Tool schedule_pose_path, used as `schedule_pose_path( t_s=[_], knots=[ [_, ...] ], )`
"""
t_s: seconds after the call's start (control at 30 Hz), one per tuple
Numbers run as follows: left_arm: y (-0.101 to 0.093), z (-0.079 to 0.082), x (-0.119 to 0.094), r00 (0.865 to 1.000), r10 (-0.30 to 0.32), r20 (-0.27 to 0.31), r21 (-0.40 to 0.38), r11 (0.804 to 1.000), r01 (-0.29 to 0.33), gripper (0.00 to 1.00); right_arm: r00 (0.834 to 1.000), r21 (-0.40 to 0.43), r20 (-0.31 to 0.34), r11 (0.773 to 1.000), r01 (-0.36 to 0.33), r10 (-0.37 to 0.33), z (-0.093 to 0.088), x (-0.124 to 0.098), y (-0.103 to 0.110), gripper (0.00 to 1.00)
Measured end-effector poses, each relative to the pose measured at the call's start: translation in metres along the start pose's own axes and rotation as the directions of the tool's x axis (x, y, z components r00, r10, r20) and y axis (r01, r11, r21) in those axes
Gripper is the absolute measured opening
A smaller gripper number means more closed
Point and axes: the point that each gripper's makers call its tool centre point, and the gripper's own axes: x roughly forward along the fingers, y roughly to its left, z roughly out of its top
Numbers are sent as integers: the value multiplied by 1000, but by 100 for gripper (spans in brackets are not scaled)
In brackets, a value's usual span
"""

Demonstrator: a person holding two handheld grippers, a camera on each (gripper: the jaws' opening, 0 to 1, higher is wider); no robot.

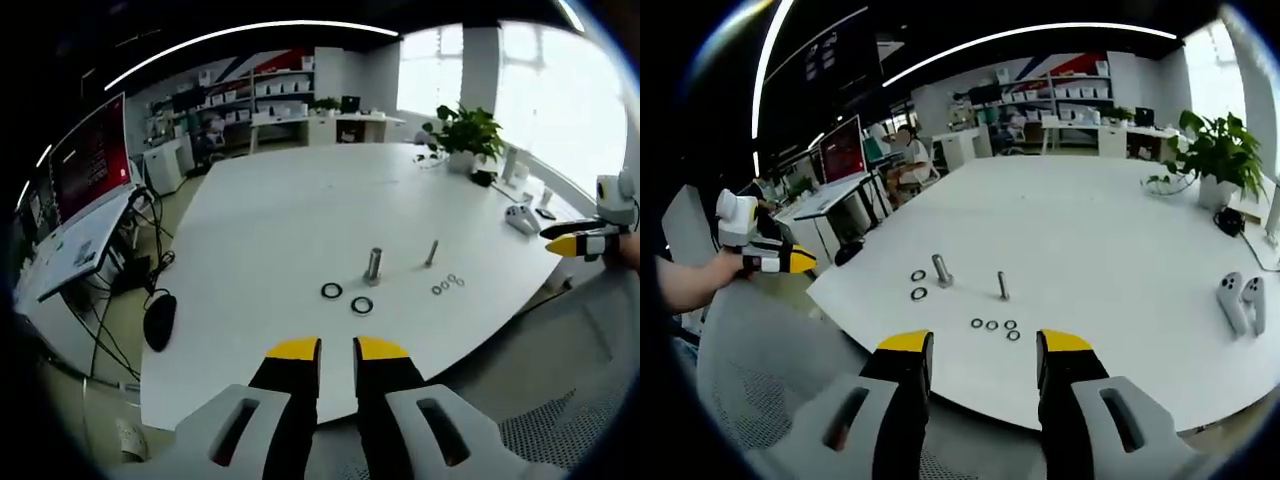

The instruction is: Place the washer onto the threaded stud by aligning its center hole with the stud, sliding it down to the base, and recovering from edge contact or off-axis alignment until the washer reaches the visible bottom stop.

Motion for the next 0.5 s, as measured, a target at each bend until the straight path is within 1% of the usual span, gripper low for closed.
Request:
schedule_pose_path(
  t_s=[0.33, 0.5],
  knots=[
    [1, -3, 1, 1000, 6, -16, 4, 1000, -6, 10, 1000, -2, 3, 1000, 7, -7, 1, -1, -2, 43],
    [-1, -7, 2, 999, 6, -40, 16, 1000, -5, 10, 1000, -4, 6, 1000, 27, -27, 0, -2, -7, 43]
  ],
)
